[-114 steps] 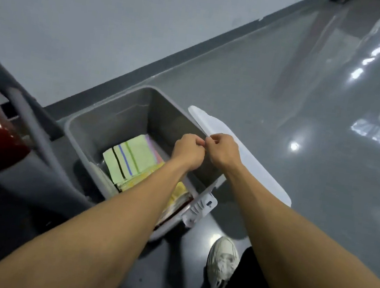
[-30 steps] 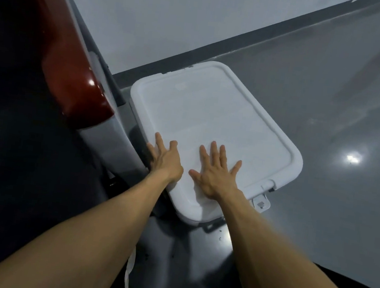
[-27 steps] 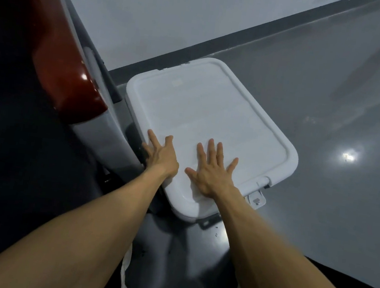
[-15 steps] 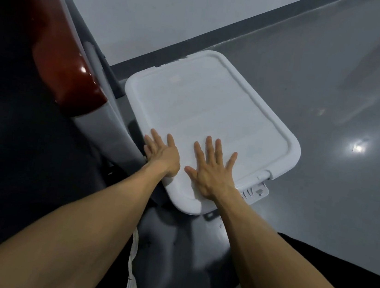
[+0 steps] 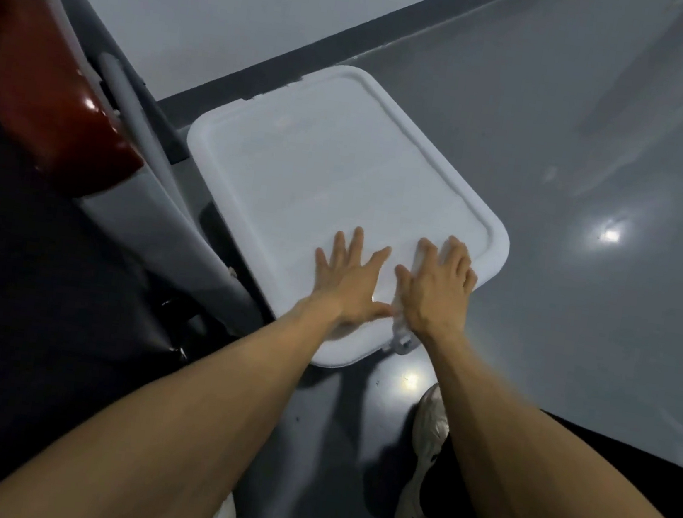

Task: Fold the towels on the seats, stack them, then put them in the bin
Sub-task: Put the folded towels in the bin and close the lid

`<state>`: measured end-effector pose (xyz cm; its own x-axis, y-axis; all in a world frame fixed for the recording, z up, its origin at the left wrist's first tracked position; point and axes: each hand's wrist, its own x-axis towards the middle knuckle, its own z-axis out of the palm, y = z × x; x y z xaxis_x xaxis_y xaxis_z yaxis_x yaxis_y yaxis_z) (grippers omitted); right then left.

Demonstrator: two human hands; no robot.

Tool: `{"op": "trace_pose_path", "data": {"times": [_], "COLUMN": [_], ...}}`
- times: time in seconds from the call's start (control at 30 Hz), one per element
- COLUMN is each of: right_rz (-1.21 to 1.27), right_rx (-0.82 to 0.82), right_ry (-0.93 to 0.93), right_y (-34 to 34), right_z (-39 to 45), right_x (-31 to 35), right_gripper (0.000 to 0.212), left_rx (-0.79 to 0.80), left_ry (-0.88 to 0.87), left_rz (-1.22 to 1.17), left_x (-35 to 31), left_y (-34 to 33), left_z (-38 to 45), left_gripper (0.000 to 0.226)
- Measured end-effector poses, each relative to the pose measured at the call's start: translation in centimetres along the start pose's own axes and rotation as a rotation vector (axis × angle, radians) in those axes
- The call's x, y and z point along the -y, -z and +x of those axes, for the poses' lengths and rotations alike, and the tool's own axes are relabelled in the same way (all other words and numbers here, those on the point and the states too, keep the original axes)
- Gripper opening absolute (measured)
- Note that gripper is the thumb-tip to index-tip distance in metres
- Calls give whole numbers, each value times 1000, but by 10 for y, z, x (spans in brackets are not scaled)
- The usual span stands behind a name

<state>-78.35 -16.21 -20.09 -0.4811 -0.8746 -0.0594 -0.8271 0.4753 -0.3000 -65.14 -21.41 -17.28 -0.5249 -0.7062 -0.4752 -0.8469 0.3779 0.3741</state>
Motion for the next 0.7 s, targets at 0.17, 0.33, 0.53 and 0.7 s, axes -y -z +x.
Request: {"op": "trace_pose_path", "data": {"times": [0.17,0.33,0.53,0.7], "right_rz": [290,733,771,791], "right_rx": [-17,159,157,158], "right_ry": [-362,-747,-751,-740], "right_y": [19,24,23,28], "right_z": [-1,9,14,14], "right_x": [-20,-36,-33,-34], "right_gripper": [90,96,74,73], "left_rx": [-49,-16,113,38], "left_ry": [-91,-136,-165,-141], "left_rz": [23,96,272,315], "left_x": [-22,-37,-41,-43], "left_y": [-3,-8,-28,-40], "left_z": [14,21,10,9], "left_gripper": [85,72,127,104]}}
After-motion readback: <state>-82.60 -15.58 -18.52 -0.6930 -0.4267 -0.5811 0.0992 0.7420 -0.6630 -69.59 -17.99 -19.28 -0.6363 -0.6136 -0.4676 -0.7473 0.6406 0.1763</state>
